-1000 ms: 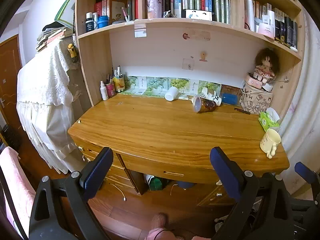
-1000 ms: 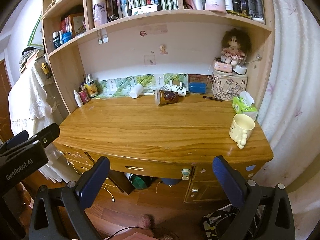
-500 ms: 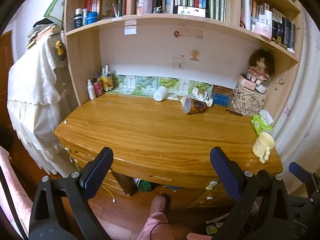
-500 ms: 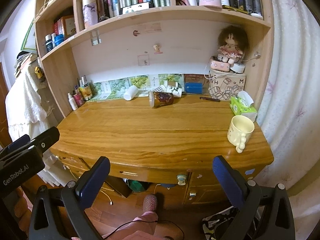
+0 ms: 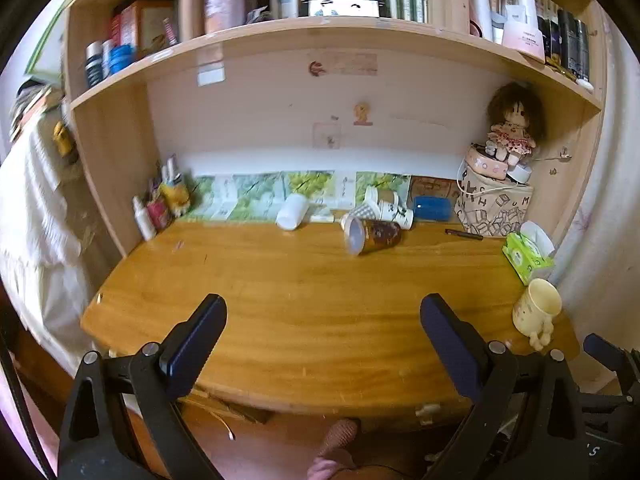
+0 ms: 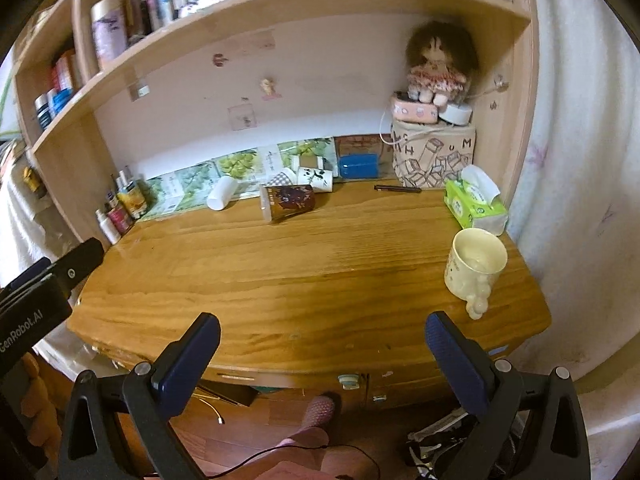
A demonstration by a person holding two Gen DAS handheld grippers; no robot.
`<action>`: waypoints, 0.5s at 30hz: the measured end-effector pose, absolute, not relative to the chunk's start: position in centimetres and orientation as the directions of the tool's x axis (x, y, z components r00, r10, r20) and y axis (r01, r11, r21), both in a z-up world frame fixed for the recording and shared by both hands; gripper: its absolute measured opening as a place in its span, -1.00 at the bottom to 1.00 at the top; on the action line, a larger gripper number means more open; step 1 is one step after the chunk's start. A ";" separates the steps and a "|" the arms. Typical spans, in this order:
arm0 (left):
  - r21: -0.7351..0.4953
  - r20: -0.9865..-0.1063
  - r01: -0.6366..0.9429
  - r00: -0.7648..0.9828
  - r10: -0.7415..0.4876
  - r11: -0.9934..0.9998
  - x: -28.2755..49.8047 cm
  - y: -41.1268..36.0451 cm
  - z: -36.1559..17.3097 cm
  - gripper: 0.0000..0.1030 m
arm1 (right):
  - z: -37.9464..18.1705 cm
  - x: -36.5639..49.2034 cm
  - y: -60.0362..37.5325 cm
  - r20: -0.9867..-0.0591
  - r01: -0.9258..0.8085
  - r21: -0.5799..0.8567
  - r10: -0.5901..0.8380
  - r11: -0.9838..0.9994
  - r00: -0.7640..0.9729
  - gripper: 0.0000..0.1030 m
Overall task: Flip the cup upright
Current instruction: 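Reach the left gripper toward the blue cup lying by the wall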
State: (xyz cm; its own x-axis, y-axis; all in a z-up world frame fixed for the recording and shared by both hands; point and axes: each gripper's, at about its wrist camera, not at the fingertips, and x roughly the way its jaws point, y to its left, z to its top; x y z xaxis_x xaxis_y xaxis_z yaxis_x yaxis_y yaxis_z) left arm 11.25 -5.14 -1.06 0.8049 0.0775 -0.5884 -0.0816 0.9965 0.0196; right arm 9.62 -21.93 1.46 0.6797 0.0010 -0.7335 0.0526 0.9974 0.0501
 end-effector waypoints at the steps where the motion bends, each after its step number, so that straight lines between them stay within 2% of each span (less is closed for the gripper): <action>1: 0.028 -0.588 -0.073 0.805 0.076 0.997 12.2 -5.2 -0.9 0.91 | 1.3 10.4 -22.2 -0.740 0.065 0.059 0.000 0.996 0.672 0.99; 15: 0.055 -0.623 0.035 0.782 0.007 0.998 24.7 -3.9 -0.3 0.91 | -0.1 21.3 -24.6 -0.809 0.230 0.225 0.050 0.947 0.585 0.99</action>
